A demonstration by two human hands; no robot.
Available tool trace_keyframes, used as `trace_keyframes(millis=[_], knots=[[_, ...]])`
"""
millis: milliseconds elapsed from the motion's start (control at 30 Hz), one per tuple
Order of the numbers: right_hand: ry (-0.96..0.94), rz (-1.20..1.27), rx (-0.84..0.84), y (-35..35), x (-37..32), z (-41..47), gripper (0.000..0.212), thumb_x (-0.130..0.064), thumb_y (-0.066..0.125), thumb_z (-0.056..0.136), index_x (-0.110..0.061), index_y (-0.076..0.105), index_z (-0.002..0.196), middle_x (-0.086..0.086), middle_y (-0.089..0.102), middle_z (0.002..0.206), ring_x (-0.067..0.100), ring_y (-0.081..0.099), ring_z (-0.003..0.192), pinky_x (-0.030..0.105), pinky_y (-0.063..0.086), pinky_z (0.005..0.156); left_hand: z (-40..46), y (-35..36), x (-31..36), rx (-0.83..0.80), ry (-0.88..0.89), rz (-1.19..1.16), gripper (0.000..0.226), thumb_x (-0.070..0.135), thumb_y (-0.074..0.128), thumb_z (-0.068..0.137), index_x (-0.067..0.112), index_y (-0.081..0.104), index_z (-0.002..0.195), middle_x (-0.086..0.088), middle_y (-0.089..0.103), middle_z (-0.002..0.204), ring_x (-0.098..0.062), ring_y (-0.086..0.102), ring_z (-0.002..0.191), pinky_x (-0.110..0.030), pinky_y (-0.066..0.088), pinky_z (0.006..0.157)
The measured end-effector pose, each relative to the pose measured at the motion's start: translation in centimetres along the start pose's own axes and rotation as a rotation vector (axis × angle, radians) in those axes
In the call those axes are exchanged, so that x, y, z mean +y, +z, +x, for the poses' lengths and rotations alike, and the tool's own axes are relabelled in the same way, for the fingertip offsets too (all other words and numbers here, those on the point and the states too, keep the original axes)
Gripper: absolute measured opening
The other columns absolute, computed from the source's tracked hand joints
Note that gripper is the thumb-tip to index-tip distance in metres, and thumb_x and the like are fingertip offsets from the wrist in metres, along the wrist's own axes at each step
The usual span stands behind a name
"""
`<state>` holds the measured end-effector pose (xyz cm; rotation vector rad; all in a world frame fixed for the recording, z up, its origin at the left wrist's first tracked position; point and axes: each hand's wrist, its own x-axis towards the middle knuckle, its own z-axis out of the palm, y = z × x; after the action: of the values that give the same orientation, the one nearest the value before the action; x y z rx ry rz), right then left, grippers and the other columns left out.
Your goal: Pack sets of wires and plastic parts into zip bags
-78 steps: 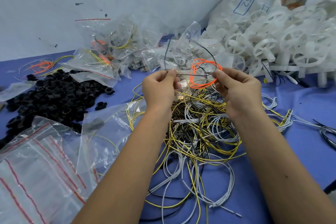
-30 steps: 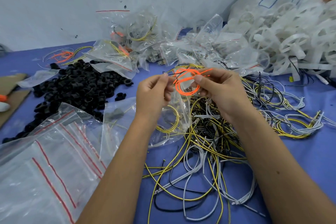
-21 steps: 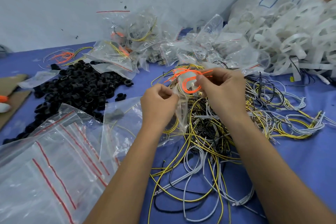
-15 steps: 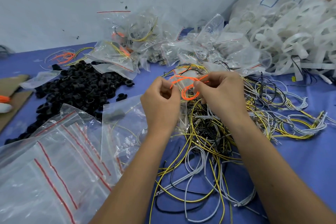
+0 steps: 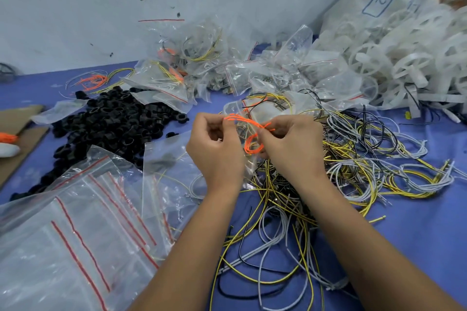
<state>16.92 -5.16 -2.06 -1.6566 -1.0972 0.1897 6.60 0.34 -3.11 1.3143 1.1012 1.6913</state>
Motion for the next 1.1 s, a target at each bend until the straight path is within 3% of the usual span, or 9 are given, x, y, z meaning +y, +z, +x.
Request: trace_keyframes(millis=[167, 267, 333, 500, 600, 700, 800, 967, 1100], knots=[[-0.103, -0.311, 0.001, 0.1, -0.1, -0.3, 0.013, -0.013, 0.068, 0.08, -0.01, 0.076, 0.07, 0.009, 0.069, 0.063, 0.03, 0.066, 0.062, 0.04, 0.055, 0.066, -0.4, 0.0, 0.5, 0.032, 0.111, -0.012, 0.019, 0.016, 0.065, 0.091, 0.025, 0.056, 0.078, 0.008, 0.063, 0.069, -0.016, 0.062, 0.063, -0.031, 0.052, 0.063], [-0.142, -0.395, -0.019, 0.0, -0.4, -0.2, 0.015, -0.014, 0.066, 0.083, -0.009, 0.075, 0.071, 0.01, 0.068, 0.065, 0.031, 0.063, 0.066, 0.039, 0.053, 0.068, -0.4, 0.0, 0.6, 0.037, 0.194, 0.031, 0.02, 0.014, 0.065, 0.091, 0.025, 0.055, 0.078, 0.015, 0.06, 0.067, -0.011, 0.059, 0.062, -0.022, 0.046, 0.063], [-0.21, -0.398, -0.043, -0.1, -0.5, -0.2, 0.015, -0.012, 0.067, 0.083, -0.008, 0.074, 0.07, 0.012, 0.066, 0.062, 0.032, 0.06, 0.062, 0.041, 0.051, 0.065, -0.4, -0.2, 0.5, -0.006, 0.281, 0.1, 0.018, 0.011, 0.066, 0.091, 0.019, 0.055, 0.079, 0.014, 0.059, 0.067, -0.011, 0.058, 0.063, -0.025, 0.046, 0.062], [-0.328, -0.319, -0.115, -0.1, -1.0, -0.2, 0.017, -0.012, 0.071, 0.084, -0.008, 0.074, 0.068, 0.011, 0.062, 0.056, 0.033, 0.054, 0.056, 0.044, 0.047, 0.06, -0.5, -0.4, 0.2, -0.138, 0.469, 0.334, 0.016, 0.009, 0.069, 0.091, 0.012, 0.057, 0.08, 0.005, 0.059, 0.072, -0.017, 0.054, 0.064, -0.036, 0.044, 0.063], [-0.19, -0.098, -0.163, -0.3, -0.9, 0.0, 0.02, -0.014, 0.07, 0.089, -0.008, 0.074, 0.071, 0.01, 0.066, 0.059, 0.033, 0.061, 0.06, 0.044, 0.051, 0.06, -0.5, -0.4, 0.4, -0.164, 0.517, 0.301, 0.014, 0.008, 0.069, 0.09, 0.011, 0.059, 0.081, 0.004, 0.059, 0.072, -0.019, 0.054, 0.066, -0.04, 0.046, 0.062], [0.002, 0.225, -0.232, -0.4, -1.2, 0.1, 0.023, -0.007, 0.066, 0.094, -0.013, 0.078, 0.075, 0.005, 0.075, 0.069, 0.013, 0.067, 0.063, 0.031, 0.053, 0.056, -1.0, -0.4, 0.6, -0.222, 0.573, 0.257, 0.01, 0.009, 0.068, 0.09, 0.009, 0.063, 0.082, 0.002, 0.061, 0.072, -0.021, 0.056, 0.066, -0.043, 0.046, 0.059], [0.11, 0.443, -0.397, -0.5, -1.2, 0.6, 0.041, 0.01, 0.057, 0.091, -0.018, 0.077, 0.071, -0.001, 0.075, 0.067, 0.006, 0.068, 0.061, 0.018, 0.05, 0.053, -1.3, -0.4, 1.0, -0.228, 0.626, 0.233, 0.01, 0.007, 0.069, 0.088, 0.008, 0.063, 0.08, 0.002, 0.06, 0.07, -0.017, 0.054, 0.063, -0.036, 0.045, 0.057], [0.155, 0.464, -0.748, 0.0, -1.8, 2.1, 0.062, 0.015, 0.043, 0.092, -0.024, 0.076, 0.058, -0.008, 0.069, 0.06, 0.002, 0.064, 0.055, 0.016, 0.048, 0.05, -1.5, -0.5, 1.3, -0.177, 0.629, 0.202, 0.012, 0.004, 0.072, 0.084, 0.007, 0.063, 0.077, 0.005, 0.059, 0.067, -0.011, 0.048, 0.061, -0.022, 0.04, 0.057], [0.128, 0.439, -0.82, 1.8, -3.2, 3.2, 0.05, 0.006, 0.046, 0.079, -0.025, 0.068, 0.046, -0.012, 0.057, 0.047, -0.004, 0.054, 0.046, 0.01, 0.041, 0.046, -0.9, -0.7, 1.3, -0.101, 0.607, 0.189, 0.01, 0.006, 0.07, 0.085, 0.007, 0.063, 0.079, 0.007, 0.056, 0.07, -0.008, 0.044, 0.062, -0.017, 0.037, 0.061]])
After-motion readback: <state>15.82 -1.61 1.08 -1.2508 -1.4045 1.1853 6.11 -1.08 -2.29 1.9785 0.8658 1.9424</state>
